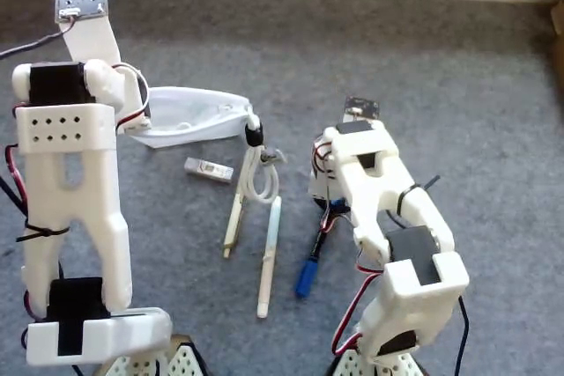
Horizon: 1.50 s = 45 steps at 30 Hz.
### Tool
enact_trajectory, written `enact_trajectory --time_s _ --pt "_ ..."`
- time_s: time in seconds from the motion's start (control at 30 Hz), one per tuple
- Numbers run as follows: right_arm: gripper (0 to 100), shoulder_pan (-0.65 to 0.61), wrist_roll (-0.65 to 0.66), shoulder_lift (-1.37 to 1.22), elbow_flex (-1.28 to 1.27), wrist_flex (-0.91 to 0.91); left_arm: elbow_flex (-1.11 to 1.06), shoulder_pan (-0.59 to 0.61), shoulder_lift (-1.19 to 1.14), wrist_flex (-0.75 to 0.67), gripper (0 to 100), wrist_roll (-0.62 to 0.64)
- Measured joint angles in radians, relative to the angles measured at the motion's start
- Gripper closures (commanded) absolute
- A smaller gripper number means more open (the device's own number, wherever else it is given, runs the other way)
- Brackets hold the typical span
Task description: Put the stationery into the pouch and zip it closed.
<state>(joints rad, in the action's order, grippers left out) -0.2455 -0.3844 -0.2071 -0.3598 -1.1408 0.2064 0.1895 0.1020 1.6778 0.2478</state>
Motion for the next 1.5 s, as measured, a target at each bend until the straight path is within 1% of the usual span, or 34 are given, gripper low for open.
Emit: enact_trajectory --time_s 0.43,0.63,0.93,1.07,1.27,1.5 --pt "99.3 -0.002 0.000 0.015 -0.002 -0.002 0.000 0.000 0.000 0.000 99 0.000" --pt "99.3 -0.005 0.000 0.161 -0.035 0.002 0.000 0.000 0.000 0.000 99 0.000" --pt "99.3 -0.005 0.000 0.292 -0.075 0.000 0.000 0.000 0.000 0.000 99 0.000" --pt "99.3 -0.008 0.000 0.358 -0.135 0.000 0.000 0.000 0.000 0.000 99 0.000" --pt "99.3 -0.069 0.000 0.499 -0.207 0.000 0.000 0.000 0.000 0.000 99 0.000" --pt "99.3 -0.112 0.000 0.618 -0.258 0.000 0.000 0.000 0.000 0.000 99 0.000"
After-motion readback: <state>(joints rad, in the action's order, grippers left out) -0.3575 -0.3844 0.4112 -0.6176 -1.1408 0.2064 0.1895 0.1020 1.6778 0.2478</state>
